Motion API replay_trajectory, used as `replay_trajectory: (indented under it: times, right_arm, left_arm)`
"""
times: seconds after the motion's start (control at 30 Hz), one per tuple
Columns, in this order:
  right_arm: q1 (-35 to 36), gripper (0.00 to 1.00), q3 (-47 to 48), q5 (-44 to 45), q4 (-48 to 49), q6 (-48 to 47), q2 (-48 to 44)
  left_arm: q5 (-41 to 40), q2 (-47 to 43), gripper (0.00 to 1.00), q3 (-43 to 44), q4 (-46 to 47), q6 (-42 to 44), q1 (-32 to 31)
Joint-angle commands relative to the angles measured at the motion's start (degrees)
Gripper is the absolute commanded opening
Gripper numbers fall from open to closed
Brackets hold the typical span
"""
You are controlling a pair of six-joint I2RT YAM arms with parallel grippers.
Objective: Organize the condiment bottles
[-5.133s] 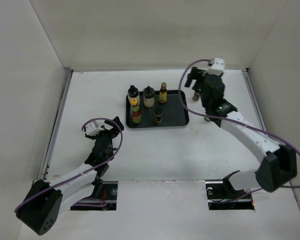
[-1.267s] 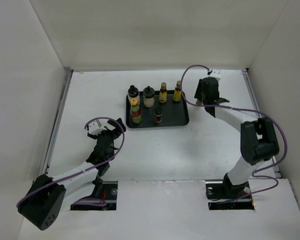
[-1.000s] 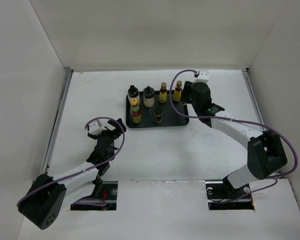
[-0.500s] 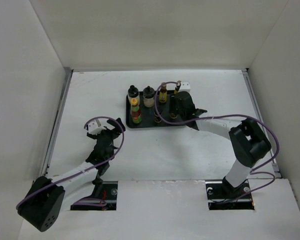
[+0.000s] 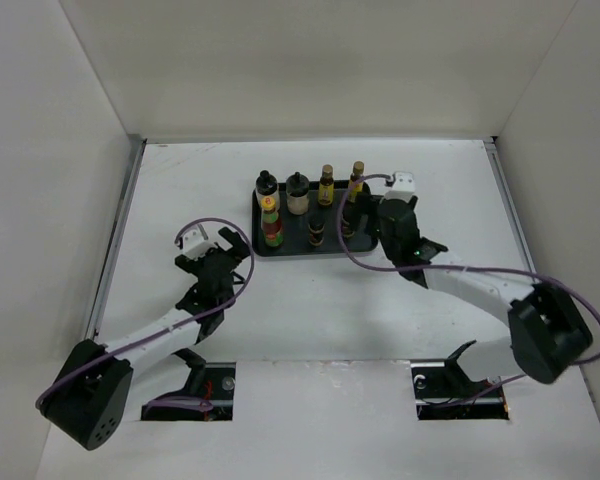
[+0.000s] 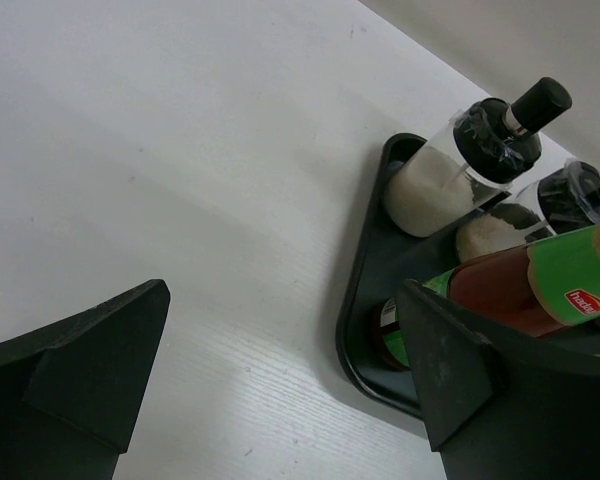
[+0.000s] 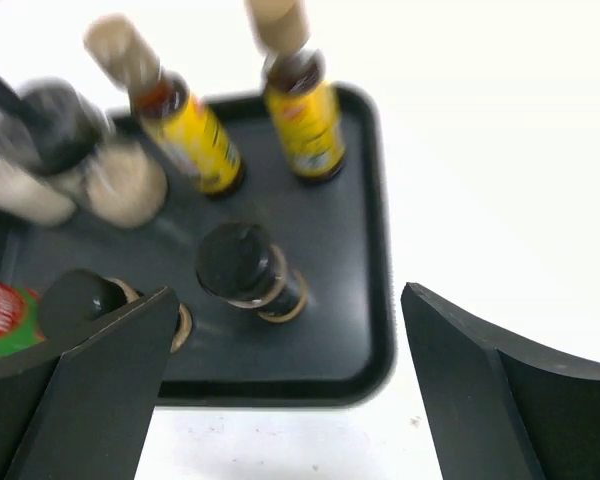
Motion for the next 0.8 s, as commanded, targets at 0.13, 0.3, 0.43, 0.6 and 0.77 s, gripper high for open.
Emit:
replay_trajectory:
  times: [0.13,0.3,0.43,0.6,0.77]
  right_arm:
    - [0.02,1.0,-16.06,14.47,7.68,7.15,-19.55]
    - [-8.05,1.0,-24.79,14.23,8.74,16.38,-25.11]
    - [-10.88,1.0,-24.0,10.18,8.12,18.42,-22.75]
    - [-10.01,1.0,-21.46,8.95,8.03,17.81,-18.27]
    - [-8.86,1.0,-17.77,6.75,6.89,16.31,-12.2]
  left_arm:
    - [-0.87,-5.17,1.0,5.11,-8.23,-0.18,-1.4]
    - [-1.48,-9.38,1.0,6.17,-13.16,-0.18,-3.07]
    - [-1.66,-12.99,1.0,4.07,-15.27,-0.36,-3.42]
    - [-2.45,-15.19,1.0,0.02,-14.23,-0.45,-2.9]
    - [-2.28,-13.44,1.0,-0.86,-12.12,-0.27,-0.62]
